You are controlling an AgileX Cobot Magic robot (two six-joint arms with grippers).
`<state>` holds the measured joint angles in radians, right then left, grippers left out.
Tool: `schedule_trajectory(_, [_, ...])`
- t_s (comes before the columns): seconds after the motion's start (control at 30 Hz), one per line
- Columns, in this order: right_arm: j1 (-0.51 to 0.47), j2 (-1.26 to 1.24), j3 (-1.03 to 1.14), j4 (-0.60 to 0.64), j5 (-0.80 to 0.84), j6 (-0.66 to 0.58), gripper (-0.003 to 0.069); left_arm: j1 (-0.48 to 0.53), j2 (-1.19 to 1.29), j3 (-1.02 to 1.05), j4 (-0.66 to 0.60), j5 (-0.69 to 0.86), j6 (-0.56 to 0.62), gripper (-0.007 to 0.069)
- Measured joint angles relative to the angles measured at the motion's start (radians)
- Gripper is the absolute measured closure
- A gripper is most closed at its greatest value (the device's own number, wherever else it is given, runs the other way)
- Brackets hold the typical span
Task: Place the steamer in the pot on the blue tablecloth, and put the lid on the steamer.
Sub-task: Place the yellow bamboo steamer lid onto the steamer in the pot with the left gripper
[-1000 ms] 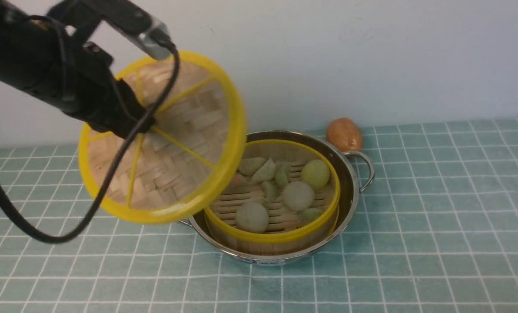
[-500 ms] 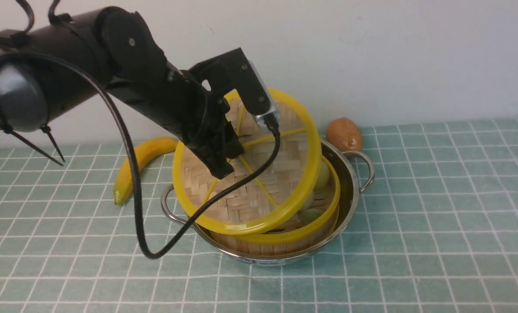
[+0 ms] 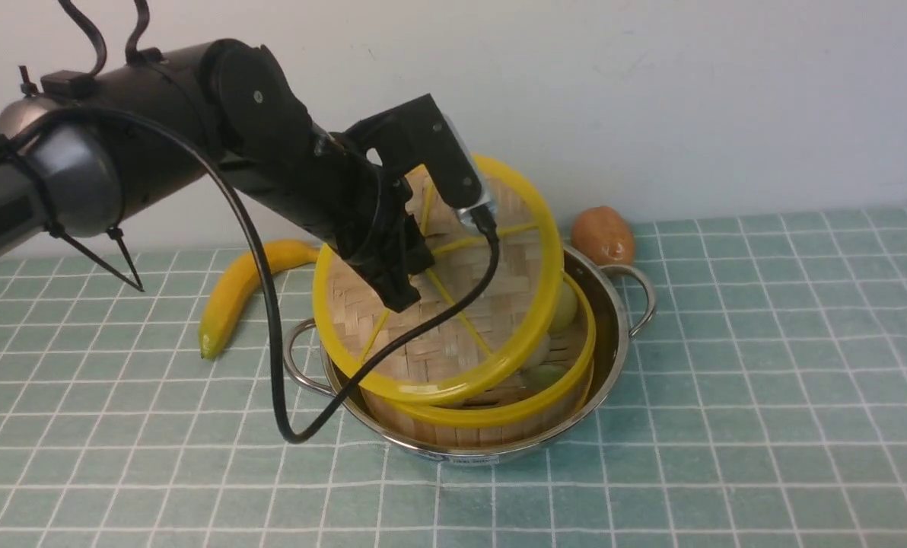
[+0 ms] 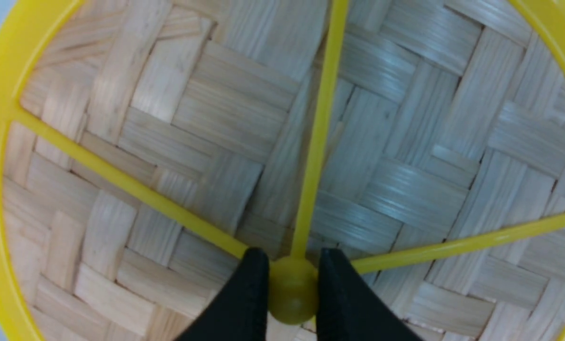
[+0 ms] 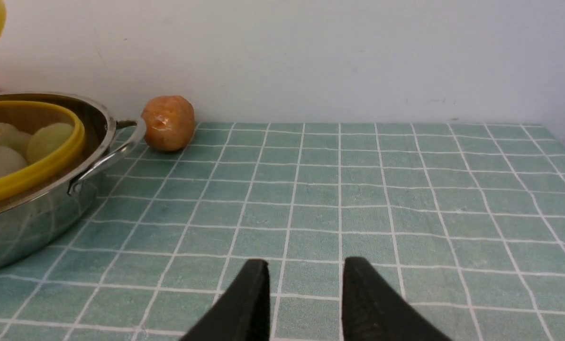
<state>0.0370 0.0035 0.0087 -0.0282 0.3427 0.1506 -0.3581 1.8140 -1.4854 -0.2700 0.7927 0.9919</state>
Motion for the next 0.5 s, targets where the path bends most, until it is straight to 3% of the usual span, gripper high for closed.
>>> schedule_trajectory(0.37, [0.0, 0.0, 0.0, 0.0, 0.0, 0.0, 0.0417, 0.0, 0.017, 0.0, -0.022, -0.01, 0.081, 0.0507])
schedule_trajectory(0.5, [0.0, 0.0, 0.0, 0.0, 0.0, 0.0, 0.0417, 0.0, 0.029, 0.0, -0.085, -0.01, 0.167, 0.0507])
